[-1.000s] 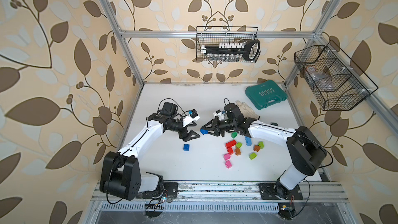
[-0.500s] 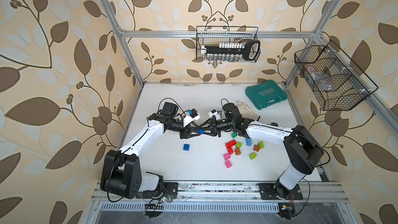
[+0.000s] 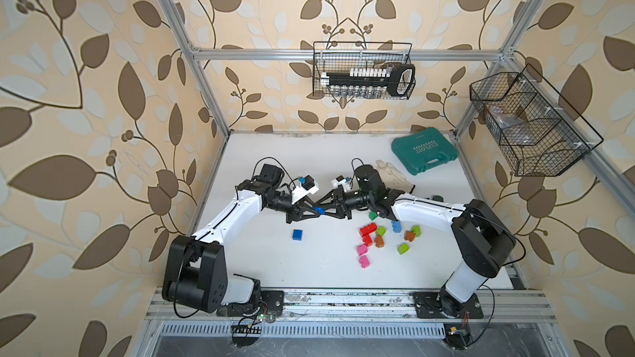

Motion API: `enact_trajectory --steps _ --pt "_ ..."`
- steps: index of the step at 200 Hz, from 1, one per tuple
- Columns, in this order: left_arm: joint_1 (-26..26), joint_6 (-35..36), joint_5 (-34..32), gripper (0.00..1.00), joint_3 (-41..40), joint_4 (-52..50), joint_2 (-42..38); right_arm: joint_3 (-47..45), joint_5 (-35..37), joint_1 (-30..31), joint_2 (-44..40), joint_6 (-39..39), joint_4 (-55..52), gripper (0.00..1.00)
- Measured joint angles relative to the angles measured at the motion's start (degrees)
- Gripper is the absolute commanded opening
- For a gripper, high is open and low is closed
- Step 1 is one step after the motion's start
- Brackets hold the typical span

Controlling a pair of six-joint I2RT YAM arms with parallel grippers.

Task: Assemble the letter h with lego
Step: Pick up the lego brick from the center of the board.

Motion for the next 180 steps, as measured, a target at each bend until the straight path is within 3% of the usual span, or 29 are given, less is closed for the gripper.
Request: enact_trajectory --steps 33,60,74,96,130,158,180 --pt "-0.2 -1.6 0.9 0.13 0.0 -0.6 3.2 -4.2 1.9 -2.6 -3.0 -3.2 0.3 0.52" --pt "-1.2 -2.6 0.4 0.12 0.3 -1.2 6.7 -6.2 6.6 -7.5 -9.9 -15.7 -7.6 0.52" --pt "-2.4 -2.8 -0.7 0.12 1.2 -2.0 8.6 -6.2 10.2 -8.6 -14.6 -26.8 -12.2 0.53" --pt "-3.6 -3.1 -2.3 0.12 2.8 -2.4 10.1 -6.9 15.7 -7.0 -22.8 -52.8 -18.1 0.55" --pt "-4.2 -4.2 -3.8 0.12 4.2 -3.6 10.2 -16.3 17.9 -1.9 -32.8 -87.8 -16.4 0.62" --pt "-5.0 -4.4 -4.4 0.12 4.6 -4.9 10.2 -20.5 22.6 5.4 -30.3 -111.9 -16.0 0.60" --pt "-6.7 -5.0 -5.1 0.12 4.6 -5.8 10.2 -19.7 27.0 10.4 -26.1 -124.8 -15.6 0.58"
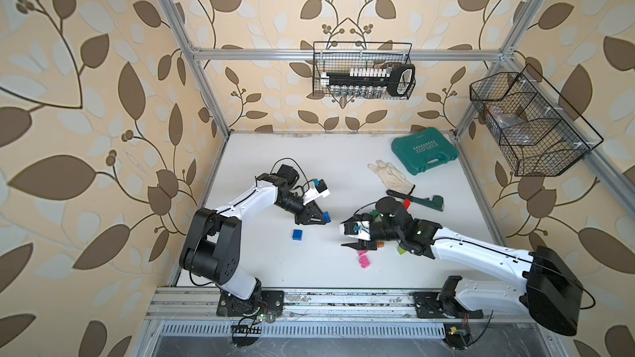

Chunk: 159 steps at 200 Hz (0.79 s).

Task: Assemble the letter h with lego
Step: Pick up the lego brick from the center of the board.

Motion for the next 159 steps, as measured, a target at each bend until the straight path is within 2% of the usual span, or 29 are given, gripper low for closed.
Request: enact_trajectory --steps 35,74,104,121,148,159 --pt "-1.3 -0.8 -0.2 0.12 0.0 -1.4 0.0 3.1 7.0 3.5 4.7 -12.8 2.4 0.58" --pt "-1.2 -0.9 -0.2 0.14 0.0 -2.7 0.0 5.3 10.9 4.0 7.8 -18.8 5.4 0.58" --pt "-1.3 -1.0 -0.1 0.15 0.0 -3.3 0.0 6.8 11.6 4.3 10.1 -21.0 5.6 0.46" --pt "-1.3 -1.1 -0.2 0.18 0.2 -4.0 0.0 7.4 11.6 4.4 11.2 -21.5 5.8 0.36" --pt "-1.3 -1.3 -0.2 0.21 0.3 -4.8 0.0 7.9 11.7 4.6 11.6 -21.8 6.1 0.30" --pt "-1.2 -1.4 -0.3 0.26 0.3 -5.1 0.0 7.9 11.8 4.6 11.8 -21.5 6.5 0.26"
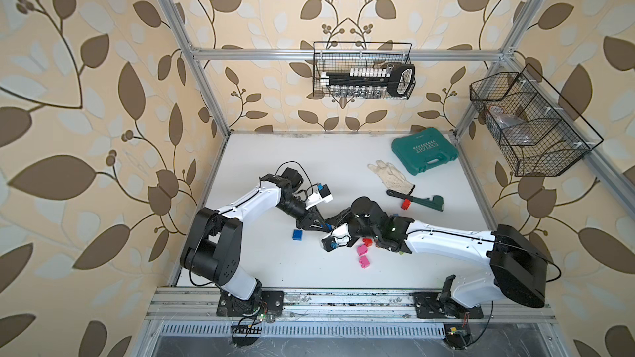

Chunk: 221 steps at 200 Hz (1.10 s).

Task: Assemble the letter h with lego
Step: Pick up the lego brick from the center of the board, then assemble the lego brick with the lego brick.

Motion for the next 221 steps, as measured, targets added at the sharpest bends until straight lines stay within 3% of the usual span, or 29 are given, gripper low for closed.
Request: enact_trajectory --steps 7,21,47,51,65,71,101,140,172,221 --pt "0.1 0.0 -0.2 0.31 0.0 -0.2 0.0 0.0 0.3 0.0 0.3 0.5 0.6 0.25" --pt "0.4 -0.2 -0.6 0.54 0.0 -0.5 0.0 -0.3 0.7 0.0 0.7 2.0 1.8 0.24" --pt "2.2 0.1 -0.9 0.73 0.2 -1.5 -0.1 -0.4 0.2 -1.1 0.8 8.6 3.3 0.24" --pt "3.1 0.7 -1.0 0.85 0.2 -1.7 -0.3 -0.4 0.0 -1.3 0.9 9.9 3.5 0.24" --pt "7.2 0.2 -1.0 0.89 0.4 -2.5 -1.2 -0.4 -0.7 -1.8 1.8 15.2 4.0 0.24" --pt "9.3 0.1 -1.1 0.98 0.5 -2.6 -1.8 -0.2 -1.0 -1.8 2.6 17.4 4.0 0.25" --pt "19.3 -4.1 -5.0 0.99 0.8 -1.4 -6.7 5.4 -5.7 -1.6 10.2 30.4 0.8 0.25" --pt "22.4 -17.2 -24.0 0.99 -2.3 9.0 -10.5 15.8 -10.3 -0.5 19.8 44.0 -1.4 0.25" --pt "25.4 -24.3 -34.4 0.99 -5.7 16.2 -8.1 24.3 -10.9 0.1 27.6 49.1 -5.8 0.25" --pt "30.7 -30.4 -40.7 0.99 -6.0 22.2 -1.4 26.6 -10.9 0.3 31.3 53.6 -9.9 0.25"
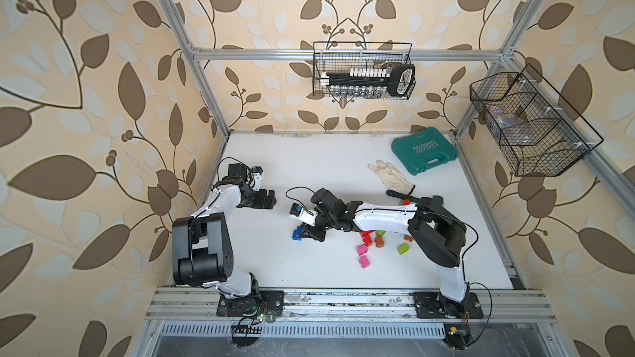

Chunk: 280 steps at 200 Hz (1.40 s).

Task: Assemble the letter h with lego
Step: Assemble the lego brick with the lego brick.

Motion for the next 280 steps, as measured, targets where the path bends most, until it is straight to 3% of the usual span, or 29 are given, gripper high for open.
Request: enact_trajectory --steps 109,176,280 --pt "4.2 -0.5 -0.4 0.99 -3.6 5.0 -1.4 2.0 2.3 2.2 2.1 0.9 0.6 0.26" --pt "4.3 -0.4 2.1 0.99 -3.6 4.5 -1.6 2.7 4.8 2.2 2.2 -1.6 -0.3 0.26" --pt "4.7 -0.2 4.1 0.99 -3.6 3.9 -1.6 5.0 2.7 0.7 3.3 -8.3 -4.2 0.25"
